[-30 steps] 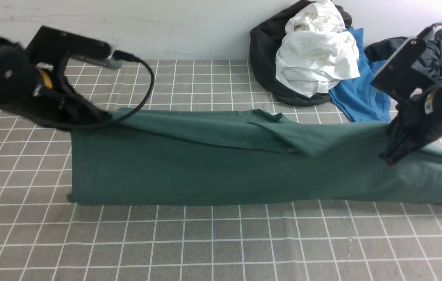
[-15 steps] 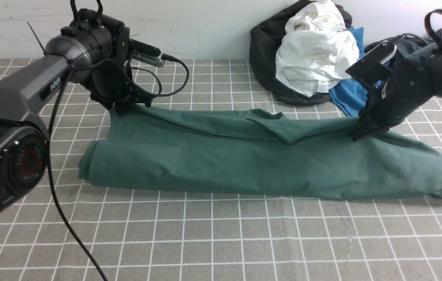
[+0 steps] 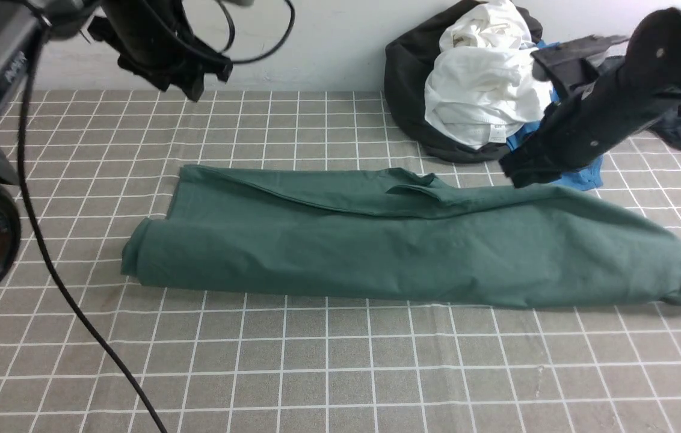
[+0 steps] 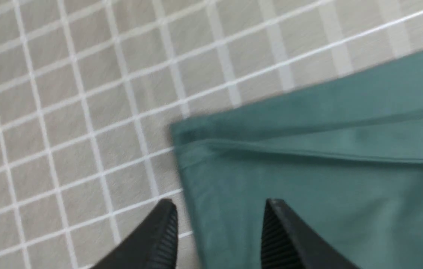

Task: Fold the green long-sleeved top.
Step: Use both arms to drag the lower edge of the fabric forward and fold it over the upper edge

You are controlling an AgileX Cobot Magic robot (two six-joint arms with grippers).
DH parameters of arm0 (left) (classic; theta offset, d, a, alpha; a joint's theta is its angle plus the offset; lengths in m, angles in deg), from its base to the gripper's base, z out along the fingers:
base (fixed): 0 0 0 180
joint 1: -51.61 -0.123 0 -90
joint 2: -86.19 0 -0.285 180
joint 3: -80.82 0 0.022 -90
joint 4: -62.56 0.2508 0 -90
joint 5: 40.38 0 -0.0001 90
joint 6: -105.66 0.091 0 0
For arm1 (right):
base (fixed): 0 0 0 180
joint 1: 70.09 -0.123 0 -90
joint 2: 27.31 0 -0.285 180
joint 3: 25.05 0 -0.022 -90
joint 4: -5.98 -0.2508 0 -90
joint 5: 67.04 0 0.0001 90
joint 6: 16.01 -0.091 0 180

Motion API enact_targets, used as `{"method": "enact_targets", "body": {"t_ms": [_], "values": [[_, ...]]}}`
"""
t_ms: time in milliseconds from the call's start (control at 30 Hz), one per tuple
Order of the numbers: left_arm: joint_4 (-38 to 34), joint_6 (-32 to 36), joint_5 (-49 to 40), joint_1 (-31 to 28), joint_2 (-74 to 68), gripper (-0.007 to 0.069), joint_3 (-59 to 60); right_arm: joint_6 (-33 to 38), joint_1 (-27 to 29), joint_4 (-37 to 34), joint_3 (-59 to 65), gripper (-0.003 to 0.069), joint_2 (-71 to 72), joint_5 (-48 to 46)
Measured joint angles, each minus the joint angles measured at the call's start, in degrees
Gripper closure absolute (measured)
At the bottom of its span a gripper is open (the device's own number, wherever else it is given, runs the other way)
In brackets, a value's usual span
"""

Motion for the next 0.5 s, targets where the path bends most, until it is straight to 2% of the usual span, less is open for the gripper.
{"method": "enact_targets", "body": {"t_ms": [100,167,233,333,367,500], "values": [[-6.9,3.9,-0.4,0.0,6.1,0.0428,1.4,12.2,-1.5,-8.6,0.0,0.0635,-4.6,0.0],[-11.3,6.2,-0.5,0.1,11.3,0.0478,3.4,21.6,-2.9,-13.2,0.1,0.0662,-7.9,2.3],[-12.5,7.4,-0.6,0.1,16.3,0.0515,6.3,27.3,-3.6,-16.0,0.2,0.0670,-10.8,7.9],[-12.7,8.3,-0.6,0.1,21.5,0.0555,10.1,29.5,-3.8,-18.0,0.2,0.0672,-13.2,16.1],[-12.7,9.1,-0.6,0.1,25.4,0.0578,13.4,29.5,-3.8,-19.2,-0.2,0.0671,-14.6,22.8],[-10.7,9.8,-0.7,0.1,37.9,0.0624,25.1,24.5,-3.8,-20.9,-3.4,0.0669,-15.8,35.1]]}}
